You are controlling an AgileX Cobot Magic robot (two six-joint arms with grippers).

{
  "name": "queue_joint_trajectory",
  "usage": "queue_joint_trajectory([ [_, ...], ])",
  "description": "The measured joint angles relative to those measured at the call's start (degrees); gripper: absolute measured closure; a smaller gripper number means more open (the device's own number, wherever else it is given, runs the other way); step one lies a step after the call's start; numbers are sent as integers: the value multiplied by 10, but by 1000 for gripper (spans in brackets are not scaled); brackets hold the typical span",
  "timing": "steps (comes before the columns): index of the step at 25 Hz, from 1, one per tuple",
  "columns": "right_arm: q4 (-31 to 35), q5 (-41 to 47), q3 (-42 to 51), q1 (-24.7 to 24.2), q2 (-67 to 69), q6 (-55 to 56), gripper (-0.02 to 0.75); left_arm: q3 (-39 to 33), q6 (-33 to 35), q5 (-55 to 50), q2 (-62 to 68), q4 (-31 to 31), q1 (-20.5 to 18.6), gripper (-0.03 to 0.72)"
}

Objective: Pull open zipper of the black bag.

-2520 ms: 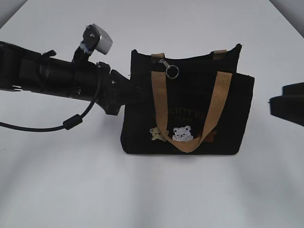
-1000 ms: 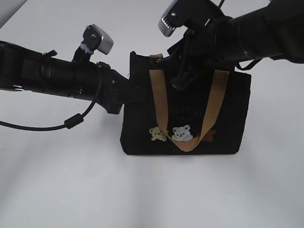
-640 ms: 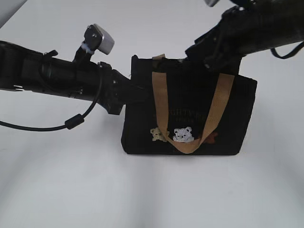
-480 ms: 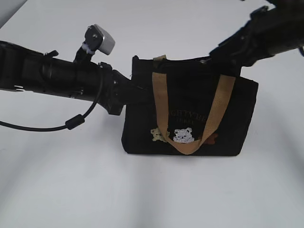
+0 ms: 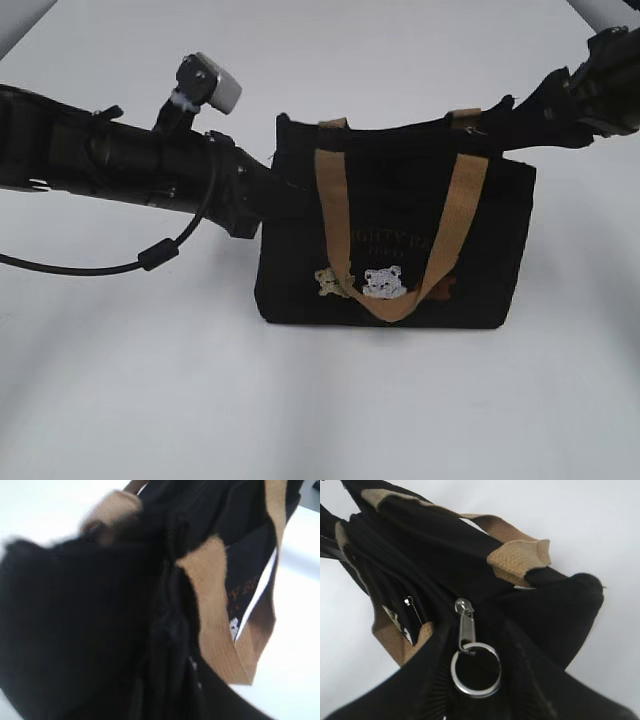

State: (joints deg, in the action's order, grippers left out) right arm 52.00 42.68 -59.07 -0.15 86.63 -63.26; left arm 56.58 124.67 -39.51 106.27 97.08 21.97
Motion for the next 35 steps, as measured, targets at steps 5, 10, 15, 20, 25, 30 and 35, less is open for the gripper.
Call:
queue_joint_trajectory([
  [5,-1,51,0,0,-22,54,285,0,-181,29,-24,-118,-1,316],
  [10,-51,73,0,-1,-78,174,261,0,-497,57,-86,-342,-1,264],
  [15,-181,133,0,-1,-137,328,262,0,-791,74,-148,-530,-1,270],
  [20,-303,200,4,-1,-190,430,308,-1,-934,52,-205,-637,-1,290],
  [25,-338,213,78,-1,-284,483,332,-32,-1010,41,-283,-682,-1,312],
  [30,-357,214,189,-1,-434,501,342,-102,-1089,31,-397,-726,-1,316],
  [35,-413,215,250,-1,-566,542,370,-160,-1160,-10,-541,-774,-1,332],
])
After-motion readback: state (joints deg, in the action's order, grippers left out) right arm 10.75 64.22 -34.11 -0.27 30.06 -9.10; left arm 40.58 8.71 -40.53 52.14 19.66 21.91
